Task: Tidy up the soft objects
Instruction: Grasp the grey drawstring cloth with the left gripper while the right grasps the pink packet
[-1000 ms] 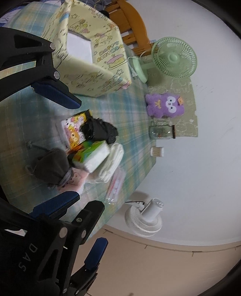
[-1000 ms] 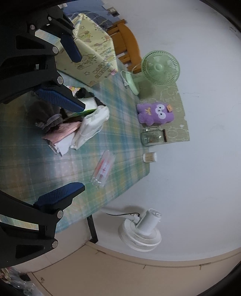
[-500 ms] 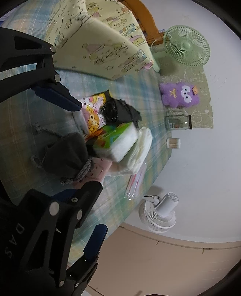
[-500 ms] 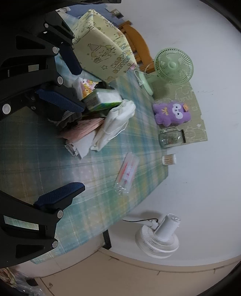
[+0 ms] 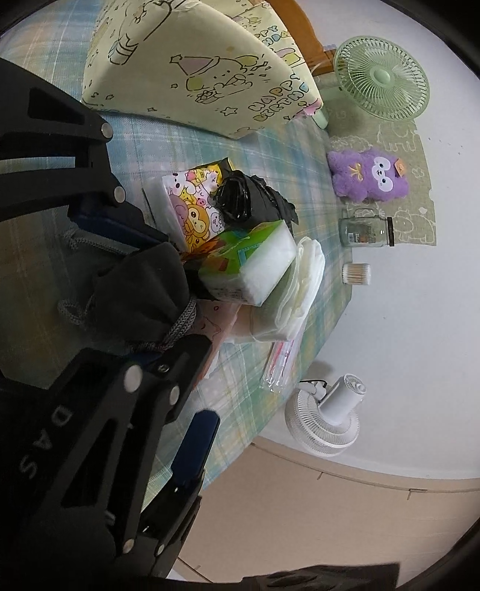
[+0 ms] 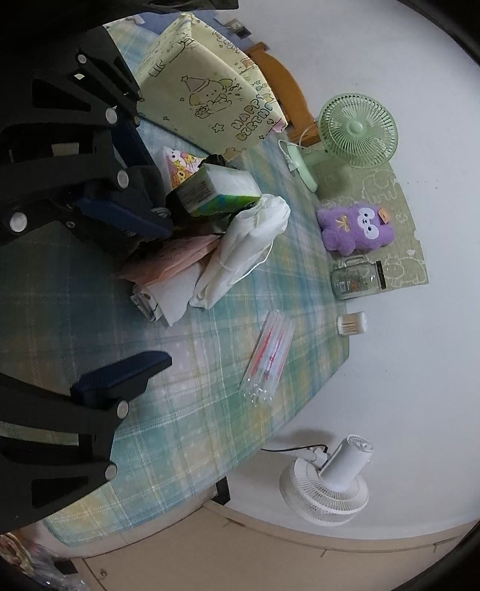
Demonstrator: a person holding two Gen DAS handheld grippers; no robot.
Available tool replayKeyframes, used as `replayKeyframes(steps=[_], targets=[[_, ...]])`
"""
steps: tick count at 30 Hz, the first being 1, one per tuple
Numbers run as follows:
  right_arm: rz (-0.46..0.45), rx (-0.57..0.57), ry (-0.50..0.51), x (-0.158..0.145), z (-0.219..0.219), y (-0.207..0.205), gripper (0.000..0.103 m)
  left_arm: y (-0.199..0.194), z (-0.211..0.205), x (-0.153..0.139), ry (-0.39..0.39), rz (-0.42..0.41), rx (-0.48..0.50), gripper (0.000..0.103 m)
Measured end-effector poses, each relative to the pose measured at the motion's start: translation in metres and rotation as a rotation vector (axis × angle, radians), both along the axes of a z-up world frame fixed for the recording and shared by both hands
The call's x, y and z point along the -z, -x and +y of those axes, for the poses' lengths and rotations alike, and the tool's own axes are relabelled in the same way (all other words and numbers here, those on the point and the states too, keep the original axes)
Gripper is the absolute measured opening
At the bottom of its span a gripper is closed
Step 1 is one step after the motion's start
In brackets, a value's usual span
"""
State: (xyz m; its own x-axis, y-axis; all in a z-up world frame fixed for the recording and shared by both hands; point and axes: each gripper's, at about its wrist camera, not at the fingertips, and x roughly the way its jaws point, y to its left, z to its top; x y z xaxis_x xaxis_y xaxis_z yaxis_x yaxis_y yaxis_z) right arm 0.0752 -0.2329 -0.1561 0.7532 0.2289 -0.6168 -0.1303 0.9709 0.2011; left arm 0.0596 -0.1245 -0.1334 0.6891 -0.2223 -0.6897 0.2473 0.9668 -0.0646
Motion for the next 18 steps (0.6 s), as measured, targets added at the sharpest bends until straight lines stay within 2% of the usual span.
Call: replayKeyframes(steps=[2, 4, 12, 13, 18], targets=[[0.001, -0.009, 0.000, 0.000, 0.004, -0.003, 0.056, 0.000, 0.000, 0.000, -0.017, -0.002, 0.000, 0.058], [0.002, -0.021, -0.002, 0.001, 0.008, -0.006, 0.053, -0.001, 0.000, 0.000, -0.033, -0.006, -0.007, 0.057], [0.006, -0.066, -0.024, 0.003, 0.020, -0.013, 0.028, -0.006, 0.008, 0.000, -0.003, 0.020, -0.017, 0.056], [0.008, -0.073, -0.034, 0.003, 0.020, -0.013, 0.021, -0.006, 0.008, 0.000, -0.002, 0.018, -0.016, 0.056], [0.012, -0.059, -0.043, 0.002, 0.020, -0.010, 0.019, -0.004, 0.008, -0.001, 0.001, 0.017, -0.010, 0.052]])
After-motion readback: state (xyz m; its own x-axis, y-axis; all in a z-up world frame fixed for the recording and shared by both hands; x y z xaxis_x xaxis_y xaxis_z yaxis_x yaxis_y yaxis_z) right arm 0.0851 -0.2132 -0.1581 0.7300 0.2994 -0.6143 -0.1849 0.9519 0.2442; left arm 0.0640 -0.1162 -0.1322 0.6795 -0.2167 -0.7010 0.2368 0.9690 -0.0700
